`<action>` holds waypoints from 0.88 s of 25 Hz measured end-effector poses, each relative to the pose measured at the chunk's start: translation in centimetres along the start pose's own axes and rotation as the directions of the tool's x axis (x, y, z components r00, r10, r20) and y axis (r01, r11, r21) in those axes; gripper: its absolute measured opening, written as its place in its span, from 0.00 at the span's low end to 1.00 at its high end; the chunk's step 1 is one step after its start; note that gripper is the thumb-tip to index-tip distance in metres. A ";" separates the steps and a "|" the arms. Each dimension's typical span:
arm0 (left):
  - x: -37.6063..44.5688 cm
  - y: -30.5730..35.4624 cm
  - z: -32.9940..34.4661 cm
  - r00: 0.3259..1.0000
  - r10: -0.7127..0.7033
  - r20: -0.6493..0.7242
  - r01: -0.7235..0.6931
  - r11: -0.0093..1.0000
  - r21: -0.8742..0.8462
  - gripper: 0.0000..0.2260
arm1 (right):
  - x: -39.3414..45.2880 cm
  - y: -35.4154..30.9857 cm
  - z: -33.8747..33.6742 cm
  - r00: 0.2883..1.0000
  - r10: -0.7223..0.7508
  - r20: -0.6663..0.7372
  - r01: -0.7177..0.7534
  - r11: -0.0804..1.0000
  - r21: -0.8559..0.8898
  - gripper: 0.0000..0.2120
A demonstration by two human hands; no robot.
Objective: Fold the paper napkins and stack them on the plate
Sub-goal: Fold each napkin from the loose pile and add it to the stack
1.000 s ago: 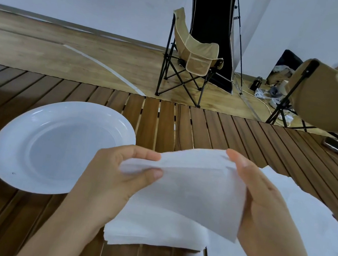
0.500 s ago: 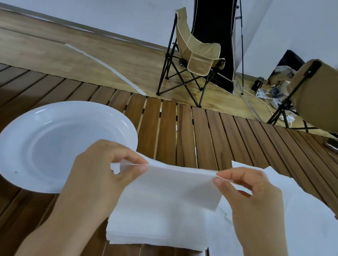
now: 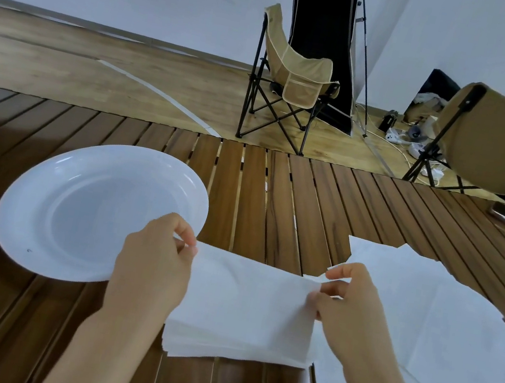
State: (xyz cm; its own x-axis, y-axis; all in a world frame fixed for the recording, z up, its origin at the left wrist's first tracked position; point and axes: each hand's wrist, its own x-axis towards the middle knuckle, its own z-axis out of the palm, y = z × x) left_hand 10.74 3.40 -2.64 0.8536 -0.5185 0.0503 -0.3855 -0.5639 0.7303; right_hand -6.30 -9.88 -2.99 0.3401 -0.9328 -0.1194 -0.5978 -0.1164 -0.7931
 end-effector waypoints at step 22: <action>-0.8 -0.1 -0.3 0.940 -0.065 0.334 -0.021 0.969 0.247 0.05 | -0.8 -0.2 -0.9 0.986 0.164 -0.013 -0.133 0.753 -0.645 0.05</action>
State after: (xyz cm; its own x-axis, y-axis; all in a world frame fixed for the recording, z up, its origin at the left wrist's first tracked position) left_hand 10.15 4.05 -2.53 0.7104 -0.6659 -0.2279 -0.4782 -0.6943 0.5379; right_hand -7.11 -9.43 -2.20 0.2285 -0.9435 -0.2401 -0.9633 -0.1835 -0.1957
